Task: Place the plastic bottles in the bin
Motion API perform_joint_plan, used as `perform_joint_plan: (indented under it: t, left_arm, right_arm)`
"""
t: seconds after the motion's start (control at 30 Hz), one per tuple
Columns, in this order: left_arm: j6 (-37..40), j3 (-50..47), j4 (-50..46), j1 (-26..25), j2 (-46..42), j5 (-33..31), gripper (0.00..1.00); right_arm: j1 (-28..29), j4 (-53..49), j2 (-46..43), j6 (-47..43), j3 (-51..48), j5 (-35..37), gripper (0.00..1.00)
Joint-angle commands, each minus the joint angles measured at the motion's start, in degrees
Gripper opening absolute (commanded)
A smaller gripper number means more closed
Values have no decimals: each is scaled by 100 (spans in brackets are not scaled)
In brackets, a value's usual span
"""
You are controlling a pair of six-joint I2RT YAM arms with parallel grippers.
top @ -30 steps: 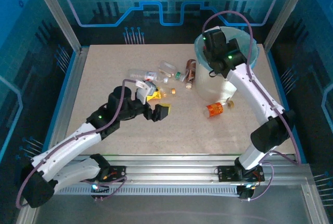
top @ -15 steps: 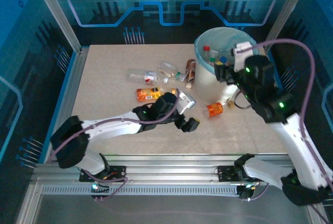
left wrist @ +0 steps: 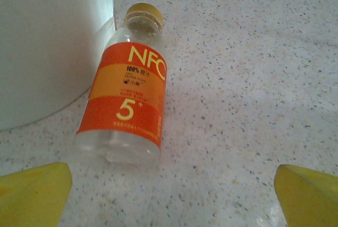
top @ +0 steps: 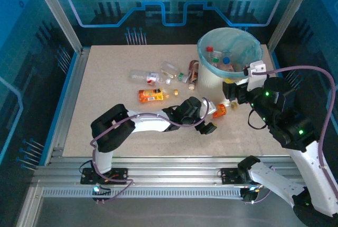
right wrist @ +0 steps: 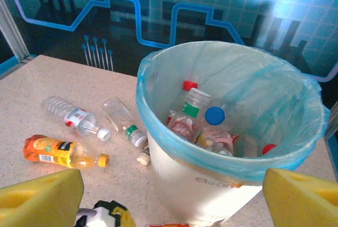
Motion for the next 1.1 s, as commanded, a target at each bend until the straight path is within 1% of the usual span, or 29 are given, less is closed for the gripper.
perform_joint_plan:
  t: [0.0, 0.2, 0.27, 0.47, 0.7, 0.87, 1.07]
  left_arm:
    - [228, 344, 255, 2, 312, -143, 99]
    - [200, 584, 264, 7, 626, -359, 99]
    - [204, 658, 241, 7, 703, -401, 99]
    - [169, 938, 97, 38, 944, -395, 98]
    - [134, 1195, -5, 107, 1147, -325, 93]
    - [83, 1356, -107, 160, 1298, -307, 91]
    - [83, 1531, -282, 195, 1394, -265, 88]
  right_arm:
    - [43, 40, -1, -23, -43, -304, 89]
    - [41, 40, -35, -96, -67, -344, 90]
    - [41, 28, -61, -127, -86, -323, 92]
    - [43, 17, -139, -201, -210, -247, 93]
    - [38, 39, -149, -233, -254, -274, 95]
    - [39, 40, -156, -275, -262, -230, 95]
    - [40, 47, -167, -311, -271, -212, 95]
